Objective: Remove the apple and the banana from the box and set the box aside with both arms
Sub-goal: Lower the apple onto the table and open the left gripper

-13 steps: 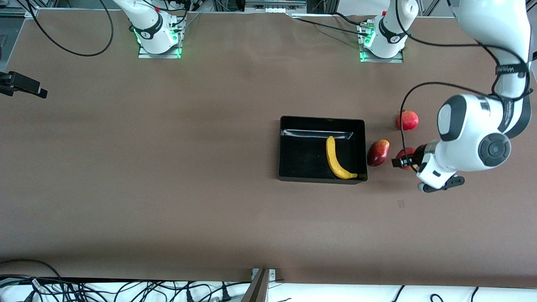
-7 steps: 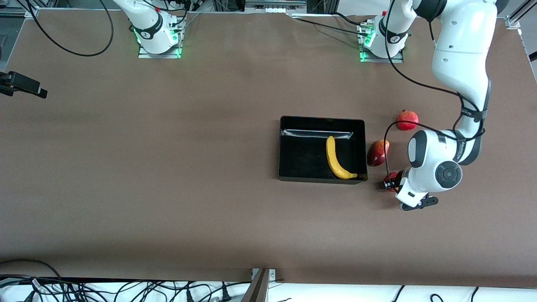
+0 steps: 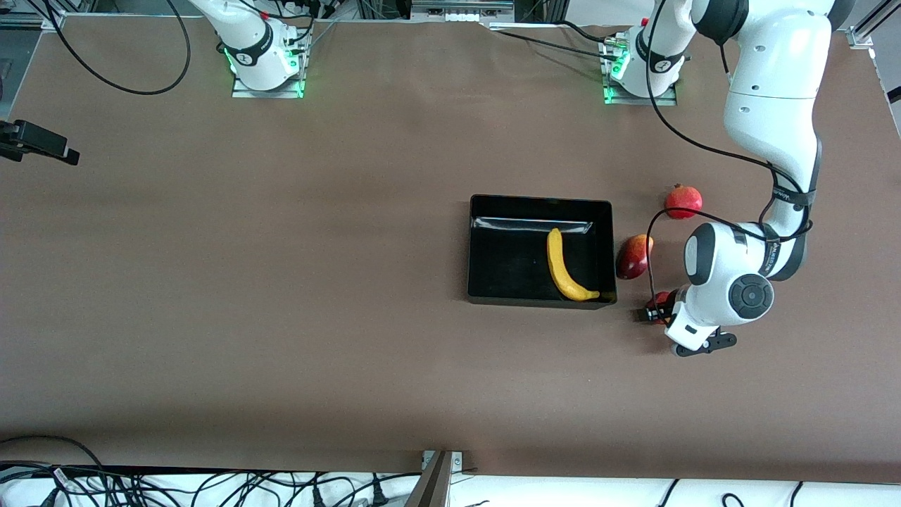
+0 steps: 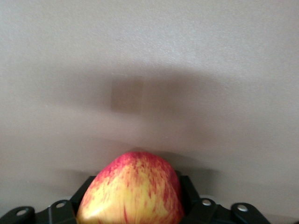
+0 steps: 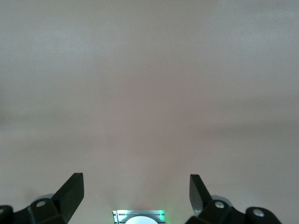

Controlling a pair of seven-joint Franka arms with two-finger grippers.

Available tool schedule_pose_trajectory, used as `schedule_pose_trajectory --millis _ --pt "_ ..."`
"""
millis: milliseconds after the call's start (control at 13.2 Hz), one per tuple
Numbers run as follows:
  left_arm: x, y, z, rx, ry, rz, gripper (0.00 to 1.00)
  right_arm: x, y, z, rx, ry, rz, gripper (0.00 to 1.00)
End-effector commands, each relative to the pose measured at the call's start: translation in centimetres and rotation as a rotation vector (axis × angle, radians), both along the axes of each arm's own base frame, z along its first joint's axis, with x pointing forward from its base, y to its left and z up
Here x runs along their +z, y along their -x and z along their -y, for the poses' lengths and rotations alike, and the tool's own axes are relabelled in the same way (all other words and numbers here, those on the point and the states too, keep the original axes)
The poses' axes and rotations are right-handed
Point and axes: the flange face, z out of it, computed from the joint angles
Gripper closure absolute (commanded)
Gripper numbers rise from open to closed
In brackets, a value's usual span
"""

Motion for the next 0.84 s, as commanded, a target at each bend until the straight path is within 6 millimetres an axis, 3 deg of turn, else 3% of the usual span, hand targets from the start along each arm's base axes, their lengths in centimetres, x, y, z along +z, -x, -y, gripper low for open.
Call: schedule_pose_trajectory --millis 0,228,380,608,759 --pt "1.4 -0.6 -0.4 -0.030 -0.074 -0.003 0.00 0.5 -0.2 0.1 -0.010 -0.011 0.011 0.00" --pt "7.9 -0.6 0.6 -0.024 -0.066 0.000 0.00 0.5 -0.2 0.1 -0.010 -0.011 0.011 0.00" --pt "11.6 0.2 3.7 0.062 -0.029 -0.014 0.00 -0.1 -0.6 -0.7 0.006 -0.010 0.001 0.00" --pt "14.8 1.5 8.2 0.259 0.014 -0.029 0.00 -0.2 -0.7 -1.2 0.016 -0.015 -0.010 0.00" --pt "15.4 2.4 12.2 0.332 0.022 -0.042 0.00 -0.1 -0.7 -1.2 0.028 -0.018 -0.009 0.00"
